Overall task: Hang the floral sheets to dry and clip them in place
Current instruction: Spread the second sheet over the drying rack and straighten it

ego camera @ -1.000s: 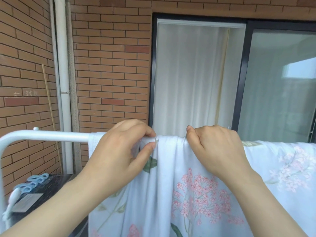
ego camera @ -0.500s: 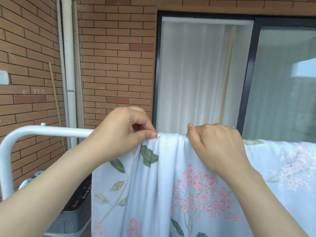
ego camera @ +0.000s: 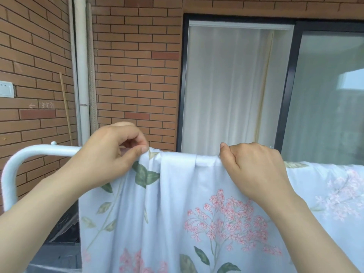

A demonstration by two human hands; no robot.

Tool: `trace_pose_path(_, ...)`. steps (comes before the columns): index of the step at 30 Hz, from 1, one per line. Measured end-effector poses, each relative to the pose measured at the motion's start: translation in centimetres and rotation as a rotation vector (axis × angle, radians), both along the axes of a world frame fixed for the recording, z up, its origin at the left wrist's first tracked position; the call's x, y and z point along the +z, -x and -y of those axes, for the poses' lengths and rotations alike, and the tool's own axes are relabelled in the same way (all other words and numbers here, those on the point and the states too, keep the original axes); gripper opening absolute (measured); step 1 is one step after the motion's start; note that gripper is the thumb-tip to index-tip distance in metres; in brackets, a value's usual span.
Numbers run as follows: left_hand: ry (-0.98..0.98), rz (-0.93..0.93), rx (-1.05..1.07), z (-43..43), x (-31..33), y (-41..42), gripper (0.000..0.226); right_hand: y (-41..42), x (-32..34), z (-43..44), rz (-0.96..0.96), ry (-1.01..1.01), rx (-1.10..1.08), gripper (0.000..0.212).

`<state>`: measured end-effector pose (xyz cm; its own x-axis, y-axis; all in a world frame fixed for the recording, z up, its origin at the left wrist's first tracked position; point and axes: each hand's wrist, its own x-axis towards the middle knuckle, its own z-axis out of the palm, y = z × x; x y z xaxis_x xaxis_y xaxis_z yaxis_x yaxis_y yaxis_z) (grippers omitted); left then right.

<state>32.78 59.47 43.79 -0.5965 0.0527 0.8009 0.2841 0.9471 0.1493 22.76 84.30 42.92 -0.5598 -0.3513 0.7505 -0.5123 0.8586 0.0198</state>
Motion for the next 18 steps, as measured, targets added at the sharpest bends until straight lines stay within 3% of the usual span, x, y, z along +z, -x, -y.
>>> trace_pose_path(2,0.027,0.017,-0.037,-1.1,0.0,0.2,0.007,0.0,0.0,0.1,0.001,0.0,-0.012,0.055)
trace_pose_path(7,0.164,0.019,-0.131,-5.1,-0.6,1.4,0.032,-0.1,0.0,-0.1,-0.011,-0.022,-0.037,0.054)
trace_pose_path(12,0.008,0.017,-0.2,-5.1,-0.4,2.6,0.011,-0.1,0.1,-0.1,0.003,-0.023,-0.024,0.054)
trace_pose_path(18,0.019,0.026,-0.215,-4.3,0.0,2.3,0.006,-0.2,0.0,0.3,-0.01,-0.022,0.027,0.053)
